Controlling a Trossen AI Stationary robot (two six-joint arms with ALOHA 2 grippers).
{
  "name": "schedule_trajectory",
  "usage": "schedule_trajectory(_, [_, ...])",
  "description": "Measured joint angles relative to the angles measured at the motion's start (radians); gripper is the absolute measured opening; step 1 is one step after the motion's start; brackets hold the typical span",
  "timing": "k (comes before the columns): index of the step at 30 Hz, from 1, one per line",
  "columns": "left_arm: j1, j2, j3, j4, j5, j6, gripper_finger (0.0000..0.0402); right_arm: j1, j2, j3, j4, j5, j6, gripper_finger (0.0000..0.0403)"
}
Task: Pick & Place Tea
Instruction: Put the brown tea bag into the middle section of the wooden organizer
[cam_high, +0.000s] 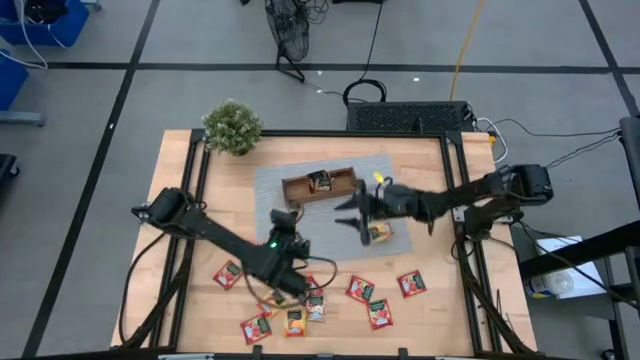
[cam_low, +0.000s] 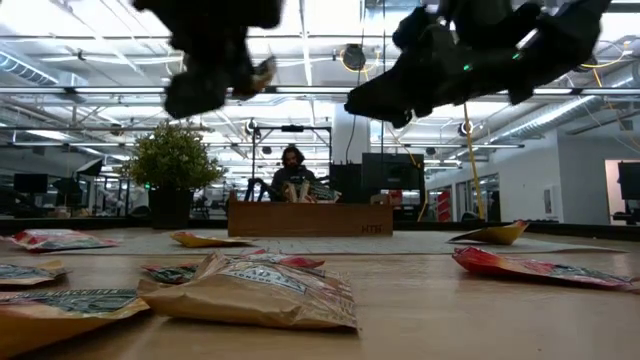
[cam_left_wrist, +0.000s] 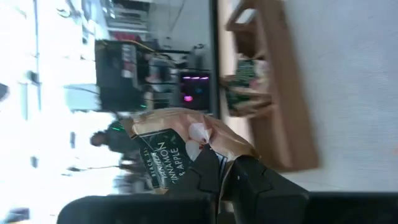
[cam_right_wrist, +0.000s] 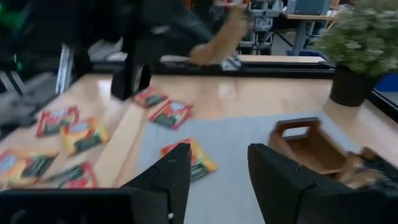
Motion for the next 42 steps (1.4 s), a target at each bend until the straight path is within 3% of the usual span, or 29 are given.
schedule_trajectory(7, [0.105,0.000,0.000,0.254,-0.073,0.460,0.0016,-0.223,0.000,0.000,0.120,-0.320,0.125,0.0144])
schedule_trajectory(13, [0.174,-0.002,0.000,0.390,-0.053,0.661,0.0015,-0.269,0.000,0.000,0.139,-0.354,0.108,0.0144])
schedule_trajectory(26, [0.158,-0.002,0.001,0.627,0.006,0.909,0.0015,-0.277,0.103,0.088,0.163,-0.486,0.059,0.0144])
schedule_trajectory(42, [0.151,-0.003,0.001,0.612,0.035,0.882,0.0015,-0.268,0.179,0.156,0.229,-0.528,0.134,0.0144])
